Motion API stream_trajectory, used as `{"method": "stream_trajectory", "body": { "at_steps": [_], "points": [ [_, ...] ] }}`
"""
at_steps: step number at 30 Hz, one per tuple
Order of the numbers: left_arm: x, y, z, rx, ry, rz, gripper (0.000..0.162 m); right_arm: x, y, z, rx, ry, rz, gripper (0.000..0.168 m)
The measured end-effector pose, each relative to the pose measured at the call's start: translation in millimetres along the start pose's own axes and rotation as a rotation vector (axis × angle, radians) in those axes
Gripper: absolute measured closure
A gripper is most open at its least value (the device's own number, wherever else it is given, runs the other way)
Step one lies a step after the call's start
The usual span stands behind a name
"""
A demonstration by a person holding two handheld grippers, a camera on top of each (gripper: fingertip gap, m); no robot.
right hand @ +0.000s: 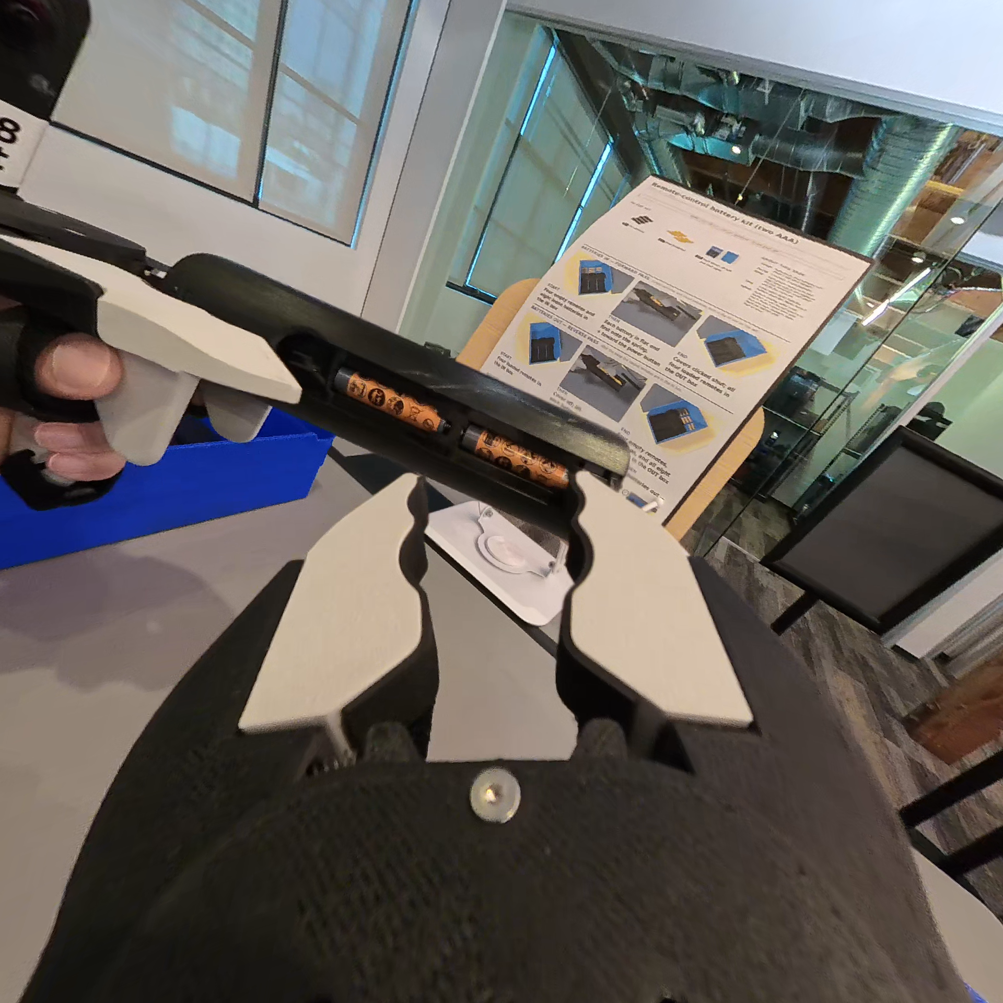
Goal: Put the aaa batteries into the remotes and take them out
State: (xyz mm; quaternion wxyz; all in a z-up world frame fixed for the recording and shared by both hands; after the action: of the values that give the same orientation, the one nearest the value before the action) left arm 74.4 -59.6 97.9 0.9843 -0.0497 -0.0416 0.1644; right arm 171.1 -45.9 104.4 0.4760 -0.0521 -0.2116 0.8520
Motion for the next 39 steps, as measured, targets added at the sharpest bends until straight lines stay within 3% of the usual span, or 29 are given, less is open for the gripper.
{"method": "stream_trajectory", "body": {
  "at_steps": [6,13,16,19,25,39],
  "points": [
    [4,-3,-3,0.049,-0.002,0.033,0.138,2,-1,-3,0.011,0.04,-0.033,0.116],
    [3,-2,-2,0.017,-0.008,0.016,0.138,0,0,1,0.108,0.027,0.055,0.117],
    [0,2,1,-0.015,-0.034,0.015,0.138,-6,-16,8,0.113,-0.015,-0.002,0.119],
    [0,1,2,0.026,-0.054,0.036,0.138,-11,-34,12,0.138,-0.047,-0.125,0.108],
    [6,-18,5,0.159,-0.135,-0.004,0.138,-12,-34,16,0.115,-0.072,-0.176,0.1],
    [2,-30,11,0.212,-0.185,-0.126,0.138,-26,-24,39,-0.025,-0.092,-0.125,0.098]
  ]
}}
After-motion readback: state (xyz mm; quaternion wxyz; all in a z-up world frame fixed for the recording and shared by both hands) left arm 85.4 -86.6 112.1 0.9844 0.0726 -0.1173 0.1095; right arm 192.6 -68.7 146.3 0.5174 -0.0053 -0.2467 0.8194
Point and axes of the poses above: each gripper's, where its closed fingertips meet, x out along the fingers, z out of its top, y = z × x across the jaws, the point moved 2 cm from there along -x, back along the fingers, and after that the axes turned 4 degrees about -z, right-handed, at the moved point
